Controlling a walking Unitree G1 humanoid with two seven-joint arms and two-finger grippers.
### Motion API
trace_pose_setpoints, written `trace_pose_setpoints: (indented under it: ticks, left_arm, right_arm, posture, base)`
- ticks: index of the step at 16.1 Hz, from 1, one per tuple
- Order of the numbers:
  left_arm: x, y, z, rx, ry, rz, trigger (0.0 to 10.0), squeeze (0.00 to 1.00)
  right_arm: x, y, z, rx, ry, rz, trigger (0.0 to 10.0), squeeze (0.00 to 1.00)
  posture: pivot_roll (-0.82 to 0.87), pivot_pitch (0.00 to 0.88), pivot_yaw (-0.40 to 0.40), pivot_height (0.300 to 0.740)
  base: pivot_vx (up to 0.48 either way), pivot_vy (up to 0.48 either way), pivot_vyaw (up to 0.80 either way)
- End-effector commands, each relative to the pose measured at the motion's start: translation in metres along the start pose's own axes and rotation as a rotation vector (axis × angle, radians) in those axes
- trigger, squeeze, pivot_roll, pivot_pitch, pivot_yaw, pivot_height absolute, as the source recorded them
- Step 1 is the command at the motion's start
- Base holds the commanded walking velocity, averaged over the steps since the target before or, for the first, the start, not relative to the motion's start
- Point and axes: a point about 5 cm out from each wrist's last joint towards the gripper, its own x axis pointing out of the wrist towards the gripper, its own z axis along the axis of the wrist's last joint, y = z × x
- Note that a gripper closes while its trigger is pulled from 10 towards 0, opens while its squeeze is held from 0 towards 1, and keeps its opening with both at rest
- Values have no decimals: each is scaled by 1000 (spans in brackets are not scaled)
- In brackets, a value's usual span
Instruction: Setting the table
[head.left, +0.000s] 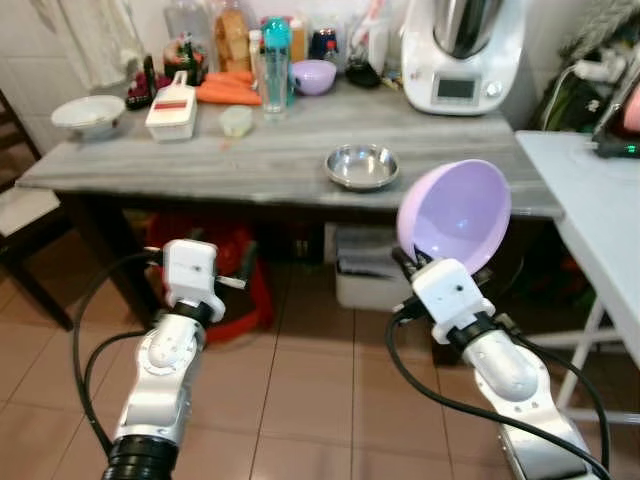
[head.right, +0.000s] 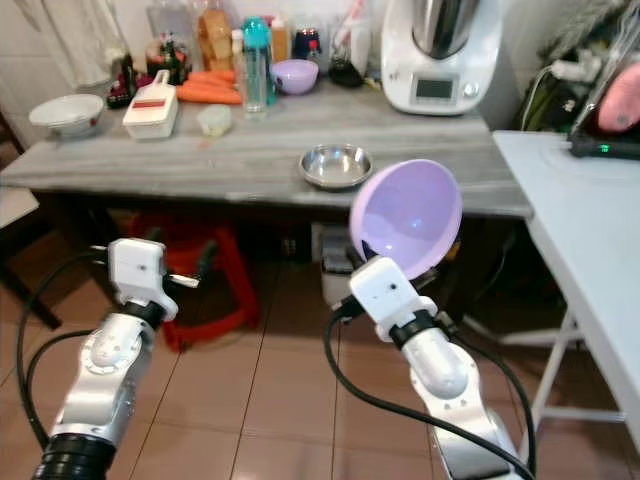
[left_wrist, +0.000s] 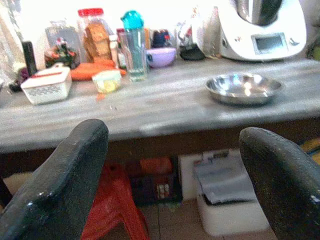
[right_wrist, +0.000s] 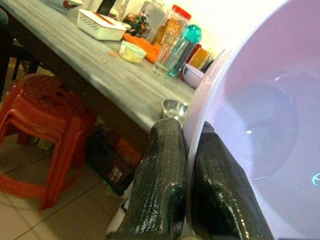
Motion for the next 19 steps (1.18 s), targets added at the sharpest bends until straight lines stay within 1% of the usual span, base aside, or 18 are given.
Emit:
trace_pose_setpoints:
  ticks: [1, 3, 8, 12, 15, 18, 19]
  left_arm:
    - [0, 11, 4, 14, -11, 22, 10000, 0]
    - [1, 11, 4, 13, -11, 22, 10000, 0]
    - [1, 8, 3, 10, -15, 16, 10000, 0]
    - [3, 0, 10, 2, -38, -15, 10000, 0]
    - [2, 0, 9, 2, -35, -22, 10000, 0]
    - [-2, -3, 8, 7, -29, -44, 10000, 0]
    - [-2, -4, 8, -4, -32, -46, 10000, 0]
  right_arm:
    - [3, -1, 12, -7, -51, -4, 10000, 0]
    - [3, -1, 12, -9, -52, -3, 10000, 0]
    - [4, -2, 15, -13, -70, 7, 10000, 0]
    - [5, -4, 14, -13, -68, 0, 10000, 0]
    - [6, -3, 15, -11, -67, -3, 10000, 0]
    - [8, -3, 12, -9, -55, -9, 10000, 0]
    - [9, -3, 12, -9, -53, -9, 10000, 0]
  posture:
    - [-99, 0, -22, 740]
    - [-99, 0, -22, 740]
    - [-100, 0, -24, 740]
    - [-97, 0, -22, 740]
    - [-94, 0, -17, 740]
    - [-87, 0, -15, 740]
    - [-87, 0, -15, 740]
  base:
    - [480, 0, 0]
    - [480, 0, 0]
    - [480, 0, 577]
    - [480, 0, 0]
    - [480, 0, 0]
    - [480, 0, 0]
    - [435, 0, 0]
